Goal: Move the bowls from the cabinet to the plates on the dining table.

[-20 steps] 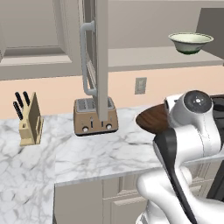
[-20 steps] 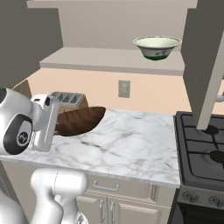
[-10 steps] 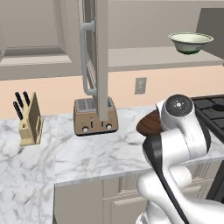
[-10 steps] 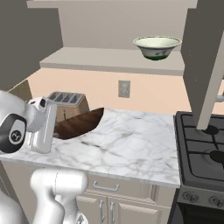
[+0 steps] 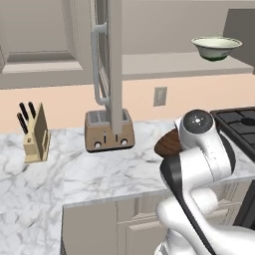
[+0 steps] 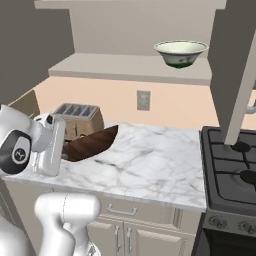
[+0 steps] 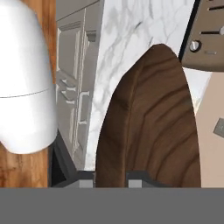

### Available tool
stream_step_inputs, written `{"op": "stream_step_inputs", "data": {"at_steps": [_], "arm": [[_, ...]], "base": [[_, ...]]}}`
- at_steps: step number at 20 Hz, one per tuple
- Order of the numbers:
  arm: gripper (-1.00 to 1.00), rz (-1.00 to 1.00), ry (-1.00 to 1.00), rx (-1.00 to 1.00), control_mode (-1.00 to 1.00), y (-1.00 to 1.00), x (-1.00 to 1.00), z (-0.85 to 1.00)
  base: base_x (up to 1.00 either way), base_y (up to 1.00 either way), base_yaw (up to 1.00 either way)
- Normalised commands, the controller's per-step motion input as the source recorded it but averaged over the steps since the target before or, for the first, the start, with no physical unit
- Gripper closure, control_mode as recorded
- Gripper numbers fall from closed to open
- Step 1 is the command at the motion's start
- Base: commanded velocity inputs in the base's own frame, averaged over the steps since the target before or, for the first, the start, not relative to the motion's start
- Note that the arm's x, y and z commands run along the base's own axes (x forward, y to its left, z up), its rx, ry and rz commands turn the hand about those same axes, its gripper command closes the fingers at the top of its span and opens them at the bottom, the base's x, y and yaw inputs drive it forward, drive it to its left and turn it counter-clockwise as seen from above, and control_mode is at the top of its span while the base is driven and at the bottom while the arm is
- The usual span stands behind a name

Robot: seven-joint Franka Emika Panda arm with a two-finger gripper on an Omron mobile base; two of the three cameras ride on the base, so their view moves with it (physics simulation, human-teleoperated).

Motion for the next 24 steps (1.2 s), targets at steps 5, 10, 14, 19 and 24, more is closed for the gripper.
{"op": "stream_step_inputs", "data": {"at_steps": [5,10,14,19,24], "arm": [[1.0,0.0,0.0,0.0,1.0,0.0,0.0,0.0],[1.0,0.0,0.0,0.0,1.0,0.0,0.0,0.0],[1.0,0.0,0.0,0.0,1.0,0.0,0.0,0.0],[1.0,0.0,0.0,0.0,1.0,0.0,0.0,0.0],[1.0,0.0,0.0,0.0,1.0,0.0,0.0,0.0]], "base": [[-0.98,-0.11,0.06],[-0.99,-0.18,0.08],[-0.57,-0.4,0.03],[-0.07,-0.4,-0.15],[-0.01,-0.37,-0.23]]}}
